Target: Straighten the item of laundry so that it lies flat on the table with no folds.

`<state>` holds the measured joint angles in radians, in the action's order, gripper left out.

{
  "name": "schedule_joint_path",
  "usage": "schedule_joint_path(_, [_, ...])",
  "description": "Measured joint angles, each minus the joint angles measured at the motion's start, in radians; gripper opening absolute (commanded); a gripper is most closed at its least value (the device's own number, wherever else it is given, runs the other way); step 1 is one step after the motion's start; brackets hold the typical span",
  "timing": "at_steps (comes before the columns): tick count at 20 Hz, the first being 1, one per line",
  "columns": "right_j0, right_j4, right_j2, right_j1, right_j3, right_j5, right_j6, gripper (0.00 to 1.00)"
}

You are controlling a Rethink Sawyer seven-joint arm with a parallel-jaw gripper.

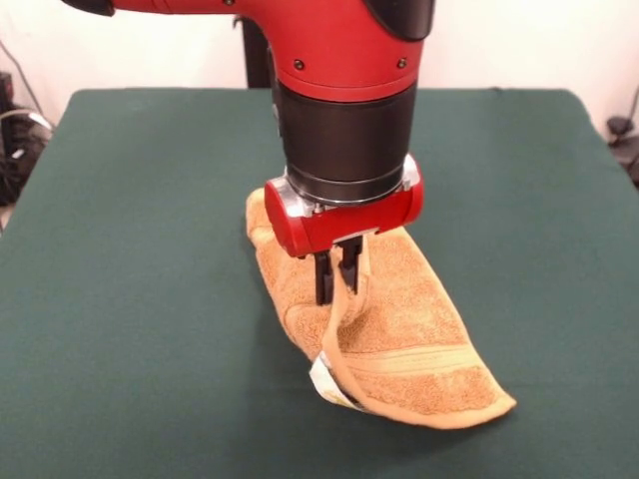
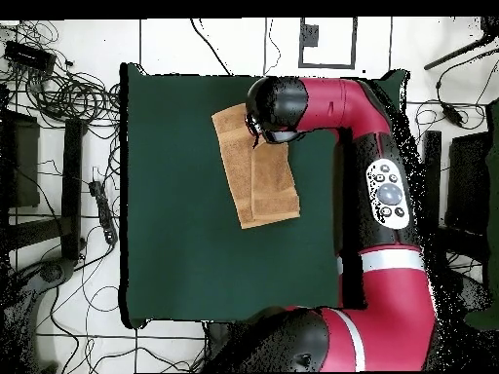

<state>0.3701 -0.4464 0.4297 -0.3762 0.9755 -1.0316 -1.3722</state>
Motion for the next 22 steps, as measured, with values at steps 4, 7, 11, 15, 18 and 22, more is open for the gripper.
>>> schedule_joint_path(4, [0.011,-0.003,0.000,-0.001,0.000,0.000,0.000,0.00])
schedule_joint_path(7, [0.025,-0.006,0.000,-0.001,0.000,0.000,0.000,0.00])
schedule_joint_path(11, [0.042,-0.010,0.000,-0.001,0.000,0.000,0.000,0.00])
schedule_joint_path(15, [0.056,-0.013,0.000,-0.001,0.000,0.000,0.000,0.00])
schedule_joint_path(18, [0.061,-0.016,0.000,-0.001,0.000,0.000,0.000,0.00])
schedule_joint_path(22, [0.062,-0.026,0.000,-0.001,0.000,0.000,0.000,0.00])
